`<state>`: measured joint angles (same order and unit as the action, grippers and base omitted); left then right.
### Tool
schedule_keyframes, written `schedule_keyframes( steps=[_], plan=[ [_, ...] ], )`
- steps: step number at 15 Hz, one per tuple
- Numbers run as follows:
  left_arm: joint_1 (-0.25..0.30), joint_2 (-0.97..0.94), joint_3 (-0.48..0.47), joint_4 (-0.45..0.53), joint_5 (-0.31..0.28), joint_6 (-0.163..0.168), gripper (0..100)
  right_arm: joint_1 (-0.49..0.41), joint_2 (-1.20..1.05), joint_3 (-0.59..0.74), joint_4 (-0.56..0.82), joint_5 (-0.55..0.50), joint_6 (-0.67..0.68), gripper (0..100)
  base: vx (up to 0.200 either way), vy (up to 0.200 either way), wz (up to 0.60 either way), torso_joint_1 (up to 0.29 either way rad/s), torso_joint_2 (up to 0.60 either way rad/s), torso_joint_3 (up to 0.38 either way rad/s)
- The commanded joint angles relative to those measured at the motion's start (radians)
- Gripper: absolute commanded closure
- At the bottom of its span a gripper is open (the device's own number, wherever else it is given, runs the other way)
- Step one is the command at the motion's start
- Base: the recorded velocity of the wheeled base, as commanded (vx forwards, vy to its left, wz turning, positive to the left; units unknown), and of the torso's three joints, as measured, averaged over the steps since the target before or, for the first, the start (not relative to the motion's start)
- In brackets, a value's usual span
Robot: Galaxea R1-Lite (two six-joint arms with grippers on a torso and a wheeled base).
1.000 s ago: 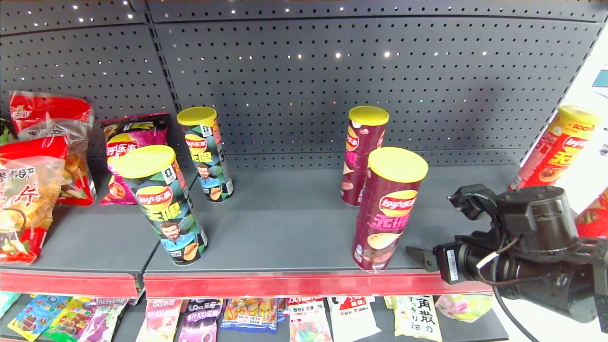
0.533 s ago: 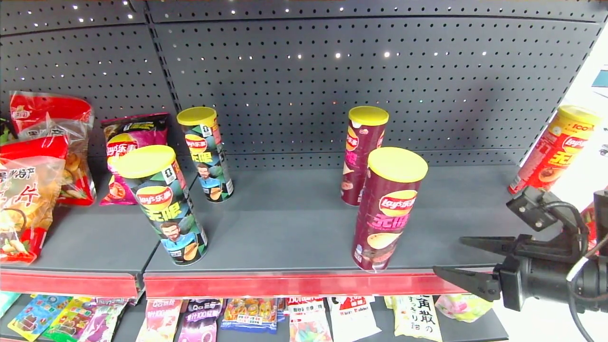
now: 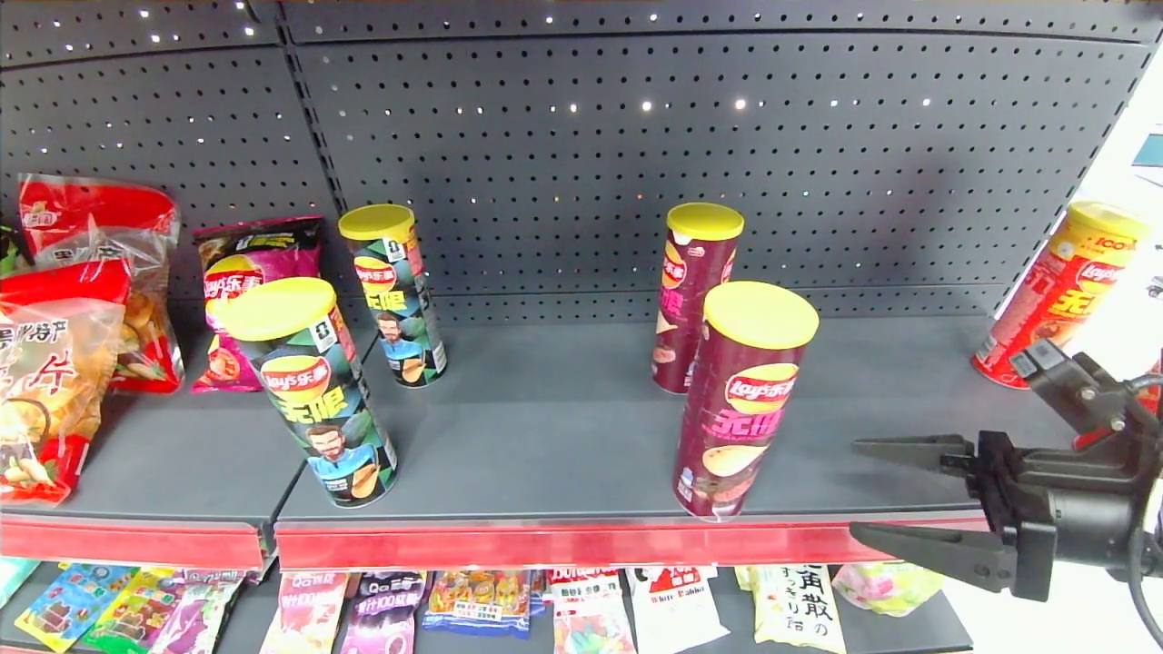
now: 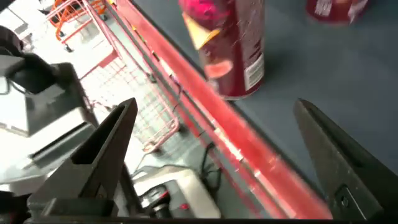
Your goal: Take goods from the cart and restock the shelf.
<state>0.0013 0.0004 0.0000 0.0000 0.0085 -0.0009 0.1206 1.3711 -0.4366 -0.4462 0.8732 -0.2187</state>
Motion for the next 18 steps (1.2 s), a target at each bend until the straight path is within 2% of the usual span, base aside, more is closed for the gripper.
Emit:
schedule_keyframes(
  steps=[1,4,8,9,11,12,13,18],
  plan=[
    [0.000,0.000,0.000,0.000,0.001,-0.001,0,-0.012,0.098,-0.005,-0.078,0.015,-0.034,0,0.000,0.000,0.00,0.000,0.00,0.000],
    [0.000,0.000,0.000,0.000,0.001,-0.001,0,0.008,0.151,-0.014,-0.166,0.015,-0.037,0,0.000,0.000,0.00,0.000,0.00,0.000],
    [0.000,0.000,0.000,0.000,0.001,-0.001,0,-0.026,0.126,0.029,-0.152,-0.026,-0.030,0,0.000,0.000,0.00,0.000,0.00,0.000],
    [0.000,0.000,0.000,0.000,0.001,-0.001,0,-0.027,0.126,0.030,-0.141,-0.080,-0.028,0,0.000,0.000,0.00,0.000,0.00,0.000],
    [0.000,0.000,0.000,0.000,0.001,-0.001,0,-0.026,0.121,0.024,-0.134,-0.269,-0.025,0,0.000,0.000,0.00,0.000,0.00,0.000],
    [0.000,0.000,0.000,0.000,0.001,-0.001,0,-0.019,0.115,0.022,-0.134,-0.408,-0.018,0,0.000,0.000,0.00,0.000,0.00,0.000],
    [0.000,0.000,0.000,0.000,0.001,-0.001,0,-0.016,0.114,0.024,-0.134,-0.473,-0.010,0,0.000,0.000,0.00,0.000,0.00,0.000],
    [0.000,0.000,0.000,0.000,0.001,-0.001,0,0.079,0.149,0.002,-0.146,-0.651,0.068,0,0.000,0.000,0.00,0.000,0.00,0.000]
  ],
)
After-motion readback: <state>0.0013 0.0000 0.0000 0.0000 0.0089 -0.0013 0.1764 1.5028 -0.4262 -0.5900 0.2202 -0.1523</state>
